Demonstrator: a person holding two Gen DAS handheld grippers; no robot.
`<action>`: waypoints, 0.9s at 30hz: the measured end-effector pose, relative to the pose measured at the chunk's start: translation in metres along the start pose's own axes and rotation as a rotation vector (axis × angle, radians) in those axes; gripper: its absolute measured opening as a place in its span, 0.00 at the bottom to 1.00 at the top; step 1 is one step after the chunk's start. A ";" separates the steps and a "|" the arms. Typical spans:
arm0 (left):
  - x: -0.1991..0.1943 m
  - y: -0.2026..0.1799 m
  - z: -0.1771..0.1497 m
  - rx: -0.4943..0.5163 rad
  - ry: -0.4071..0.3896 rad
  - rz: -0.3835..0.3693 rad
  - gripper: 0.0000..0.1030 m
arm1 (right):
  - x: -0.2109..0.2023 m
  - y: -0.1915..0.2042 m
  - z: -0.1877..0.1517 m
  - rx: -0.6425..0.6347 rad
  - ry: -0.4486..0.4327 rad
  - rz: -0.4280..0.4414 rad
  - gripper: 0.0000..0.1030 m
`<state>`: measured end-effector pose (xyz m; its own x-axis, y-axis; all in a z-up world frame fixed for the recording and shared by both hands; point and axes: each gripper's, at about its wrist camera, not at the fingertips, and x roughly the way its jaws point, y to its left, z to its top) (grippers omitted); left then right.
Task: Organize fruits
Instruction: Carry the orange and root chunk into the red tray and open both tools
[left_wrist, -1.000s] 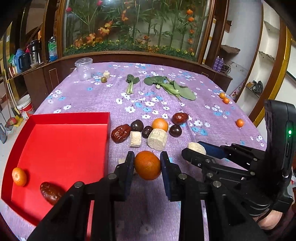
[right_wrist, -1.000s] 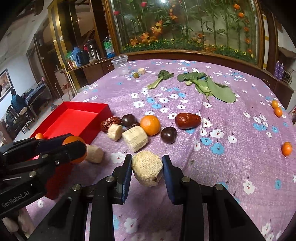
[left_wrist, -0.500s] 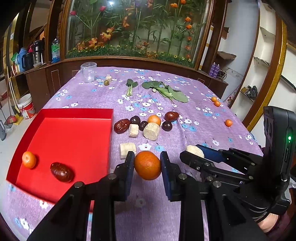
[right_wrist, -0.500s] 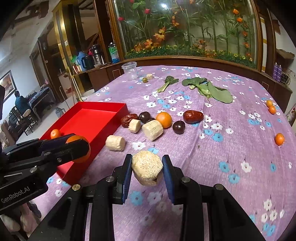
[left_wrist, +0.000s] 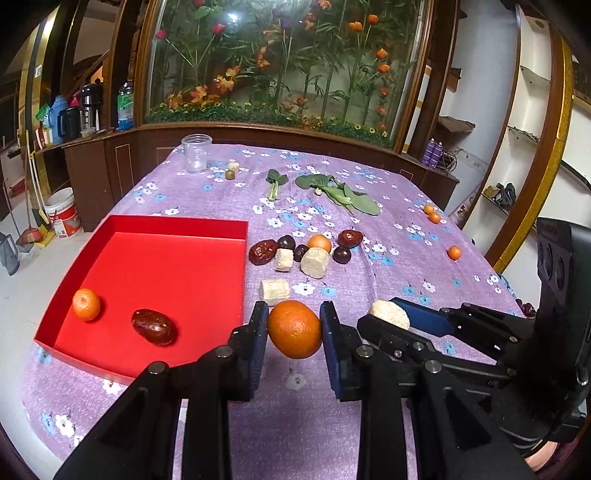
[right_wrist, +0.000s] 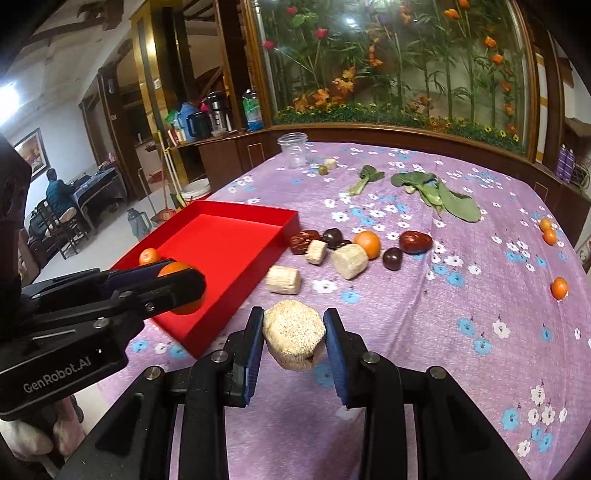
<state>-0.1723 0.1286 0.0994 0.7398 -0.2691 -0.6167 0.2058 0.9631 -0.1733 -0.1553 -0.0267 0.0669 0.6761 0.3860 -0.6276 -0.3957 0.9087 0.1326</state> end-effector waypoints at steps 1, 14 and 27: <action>-0.002 0.001 0.000 0.001 -0.006 0.008 0.27 | 0.000 0.003 0.000 -0.004 0.000 0.004 0.34; -0.018 0.040 0.004 -0.032 -0.061 0.146 0.27 | 0.007 0.034 0.004 -0.062 0.021 0.059 0.35; -0.003 0.090 0.002 -0.099 -0.028 0.215 0.27 | 0.041 0.059 0.022 -0.088 0.082 0.124 0.35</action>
<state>-0.1546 0.2157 0.0867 0.7777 -0.0563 -0.6261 -0.0215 0.9930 -0.1160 -0.1369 0.0461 0.0661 0.5672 0.4766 -0.6717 -0.5279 0.8364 0.1477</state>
